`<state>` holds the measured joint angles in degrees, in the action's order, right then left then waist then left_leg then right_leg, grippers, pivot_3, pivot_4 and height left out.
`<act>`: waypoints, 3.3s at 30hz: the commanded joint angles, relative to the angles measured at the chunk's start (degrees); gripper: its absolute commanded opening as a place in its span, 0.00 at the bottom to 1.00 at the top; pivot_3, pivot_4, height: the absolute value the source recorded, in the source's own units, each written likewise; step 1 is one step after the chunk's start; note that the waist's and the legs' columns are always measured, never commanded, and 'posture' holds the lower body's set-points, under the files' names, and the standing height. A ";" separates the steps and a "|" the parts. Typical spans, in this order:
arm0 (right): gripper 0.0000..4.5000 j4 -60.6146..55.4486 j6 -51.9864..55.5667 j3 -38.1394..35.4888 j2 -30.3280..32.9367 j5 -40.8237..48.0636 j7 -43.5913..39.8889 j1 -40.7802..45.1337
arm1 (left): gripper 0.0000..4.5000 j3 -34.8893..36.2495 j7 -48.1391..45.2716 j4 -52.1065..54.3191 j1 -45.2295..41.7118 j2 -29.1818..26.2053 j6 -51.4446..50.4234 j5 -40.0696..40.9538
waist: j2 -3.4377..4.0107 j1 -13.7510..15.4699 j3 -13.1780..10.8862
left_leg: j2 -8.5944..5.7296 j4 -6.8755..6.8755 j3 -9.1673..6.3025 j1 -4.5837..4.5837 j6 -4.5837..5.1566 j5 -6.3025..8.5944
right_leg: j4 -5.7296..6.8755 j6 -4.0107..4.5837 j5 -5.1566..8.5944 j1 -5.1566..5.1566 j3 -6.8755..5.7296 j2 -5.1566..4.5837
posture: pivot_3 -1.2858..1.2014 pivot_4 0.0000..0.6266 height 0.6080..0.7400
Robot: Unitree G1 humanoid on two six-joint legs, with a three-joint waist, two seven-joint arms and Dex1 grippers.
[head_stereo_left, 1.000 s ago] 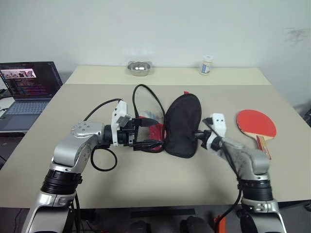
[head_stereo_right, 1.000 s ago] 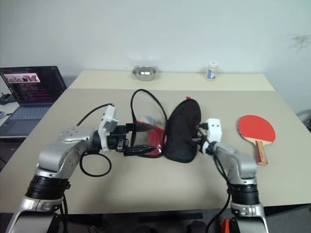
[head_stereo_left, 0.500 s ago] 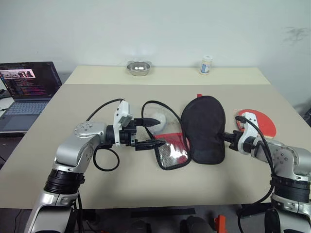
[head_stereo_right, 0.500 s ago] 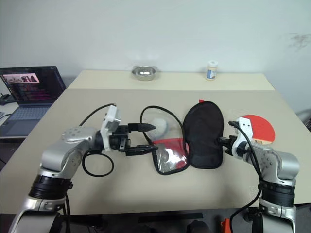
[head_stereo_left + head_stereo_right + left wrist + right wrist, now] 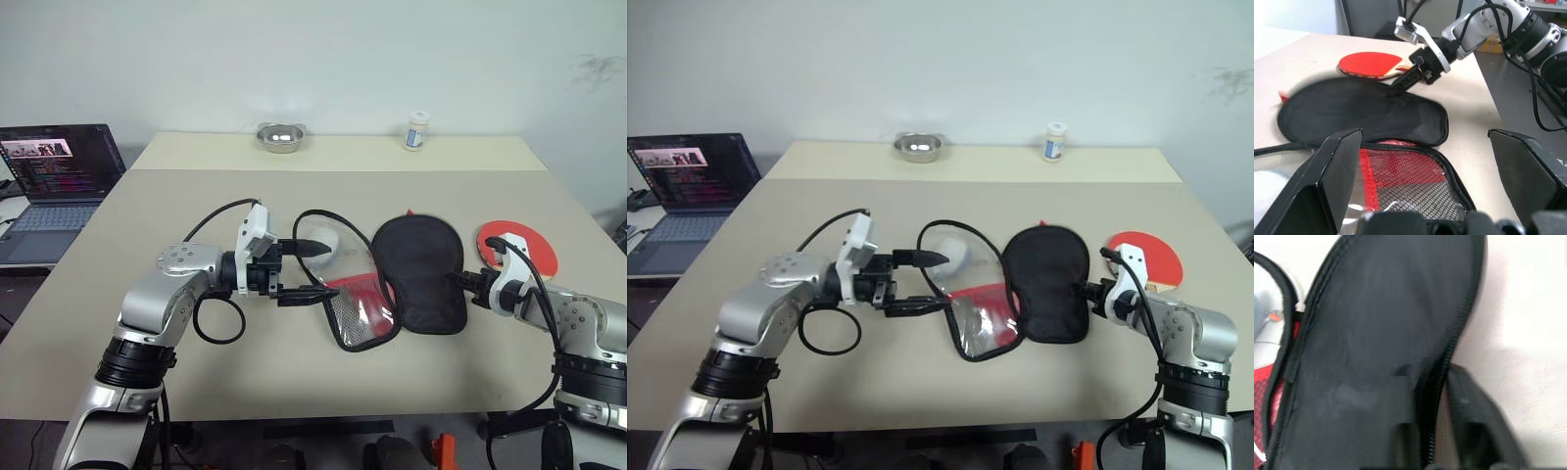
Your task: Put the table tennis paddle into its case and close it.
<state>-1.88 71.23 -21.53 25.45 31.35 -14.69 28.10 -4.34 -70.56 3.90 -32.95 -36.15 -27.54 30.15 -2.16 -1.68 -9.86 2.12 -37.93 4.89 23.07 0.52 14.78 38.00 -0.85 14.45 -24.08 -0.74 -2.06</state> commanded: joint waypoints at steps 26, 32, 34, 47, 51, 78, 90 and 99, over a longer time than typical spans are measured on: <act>0.99 8.01 -14.63 -0.21 12.77 -11.37 0.04 -5.22 | 1.00 -4.22 -3.38 -8.38 -5.49 4.97 13.90 -8.02 | 0.14 -0.01 -0.09 | -0.21 0.00 0.01 -0.01 0.02 -0.01 | 0.01 -0.32 0.16 0.02 0.07 0.00 | 0.52 0.24 1.00; 0.99 14.37 -18.67 1.61 10.99 -13.02 -0.47 -3.20 | 1.00 -4.36 -3.43 -9.05 -5.35 6.30 14.90 -8.35 | 0.14 -0.09 -0.09 | -0.21 -0.02 0.01 -0.02 0.02 -0.01 | 0.02 -0.32 0.15 0.03 0.07 0.00 | 0.52 0.24 1.00; 0.99 16.44 -20.13 2.32 10.25 -13.55 -0.52 -2.27 | 1.00 -4.30 -3.35 -8.84 -5.13 6.52 14.84 -8.42 | 0.13 -0.17 -0.09 | -0.21 -0.04 0.01 -0.03 0.03 -0.01 | 0.03 -0.36 0.13 0.04 0.08 0.00 | 0.52 0.24 1.00; 0.37 20.75 -23.25 2.72 9.18 -15.29 -0.46 -0.36 | 1.00 -4.06 -2.29 -7.33 -5.24 6.25 13.15 -8.49 | 0.11 -0.25 -0.07 | -0.23 -0.12 0.02 -0.14 0.09 -0.06 | 0.02 -0.52 0.01 0.18 0.14 0.00 | 0.52 0.24 1.00; 0.24 14.61 -22.09 2.46 10.05 -13.84 -1.61 -0.01 | 1.00 -3.05 -0.97 -7.12 -4.80 5.64 12.28 -8.56 | 0.13 -0.25 -0.08 | -0.22 -0.12 0.02 -0.13 0.09 -0.06 | 0.02 -0.52 0.01 0.18 0.14 -0.02 | 0.52 0.24 1.00; 0.24 -26.91 1.18 4.80 -23.50 -11.62 20.08 -4.58 | 1.00 -2.11 1.38 -4.36 -1.67 3.15 11.47 -8.58 | 0.41 0.12 -0.25 | -0.25 -0.05 -0.02 0.14 0.03 -0.08 | 0.02 -0.21 -0.16 -0.10 0.03 -0.05 | 0.52 0.24 1.00; 0.24 -25.31 0.41 6.03 -23.93 -12.15 18.73 -6.21 | 1.00 -1.95 1.44 -4.09 -1.59 3.04 11.22 -8.66 | 0.41 -0.05 -0.25 | -0.23 -0.04 -0.05 0.14 0.03 -0.08 | 0.04 -0.21 -0.16 -0.10 0.02 -0.04 | 0.52 0.24 1.00; 0.24 -24.08 -0.69 7.44 -23.13 -12.95 18.02 -8.14 | 1.00 -1.92 1.16 -4.75 -1.25 3.06 12.00 -8.84 | 0.41 -0.06 -0.25 | -0.23 -0.03 -0.06 0.15 0.03 -0.08 | 0.02 -0.21 -0.16 -0.10 0.02 -0.03 | 0.52 0.24 1.00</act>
<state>-24.78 72.68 -14.37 1.86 18.82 3.75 20.02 -6.86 -69.36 -2.12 -33.91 -32.97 -16.76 21.29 -1.75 -1.74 -10.11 1.89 -37.97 4.82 23.23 0.55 14.70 38.02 -1.06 14.29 -24.18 -0.73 -2.09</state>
